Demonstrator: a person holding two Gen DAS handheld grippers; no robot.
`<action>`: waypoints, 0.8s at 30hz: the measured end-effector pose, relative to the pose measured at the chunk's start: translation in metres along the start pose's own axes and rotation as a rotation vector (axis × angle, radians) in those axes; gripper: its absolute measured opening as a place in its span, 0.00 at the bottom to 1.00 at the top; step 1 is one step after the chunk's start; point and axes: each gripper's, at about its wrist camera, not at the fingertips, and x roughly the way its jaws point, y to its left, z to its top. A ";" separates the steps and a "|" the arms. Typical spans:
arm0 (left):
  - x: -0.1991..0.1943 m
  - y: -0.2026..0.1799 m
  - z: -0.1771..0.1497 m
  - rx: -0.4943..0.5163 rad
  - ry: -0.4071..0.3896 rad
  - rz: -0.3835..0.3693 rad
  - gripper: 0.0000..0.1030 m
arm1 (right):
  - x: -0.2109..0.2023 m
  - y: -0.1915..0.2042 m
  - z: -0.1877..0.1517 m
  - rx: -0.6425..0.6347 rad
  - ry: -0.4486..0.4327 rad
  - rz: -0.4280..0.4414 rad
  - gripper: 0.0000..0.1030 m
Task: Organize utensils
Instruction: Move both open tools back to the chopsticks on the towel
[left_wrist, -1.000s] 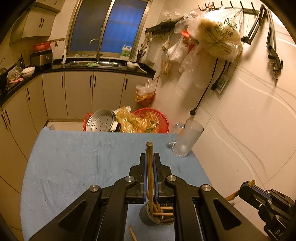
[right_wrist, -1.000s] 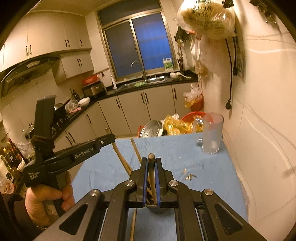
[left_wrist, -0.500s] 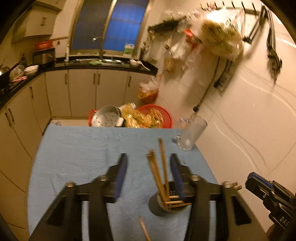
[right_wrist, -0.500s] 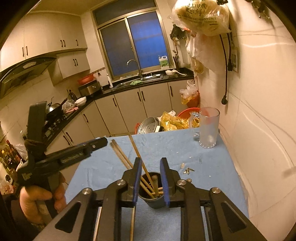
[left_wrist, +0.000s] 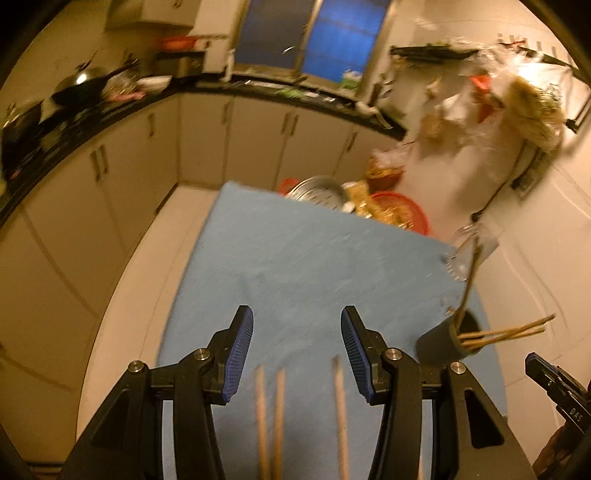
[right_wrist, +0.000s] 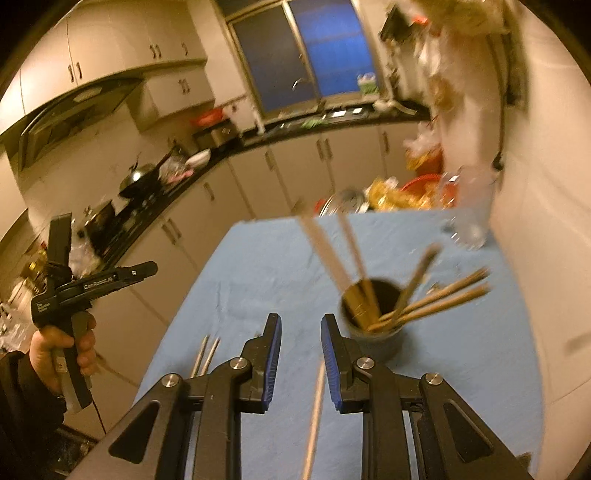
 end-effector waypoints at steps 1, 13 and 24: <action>0.001 0.006 -0.007 -0.009 0.012 0.009 0.49 | 0.006 0.003 -0.004 -0.004 0.018 0.010 0.24; 0.053 0.036 -0.055 -0.044 0.191 0.061 0.49 | 0.077 0.019 -0.036 -0.027 0.185 0.055 0.24; 0.118 0.026 -0.062 0.035 0.325 0.080 0.46 | 0.122 0.008 -0.050 -0.042 0.248 -0.017 0.24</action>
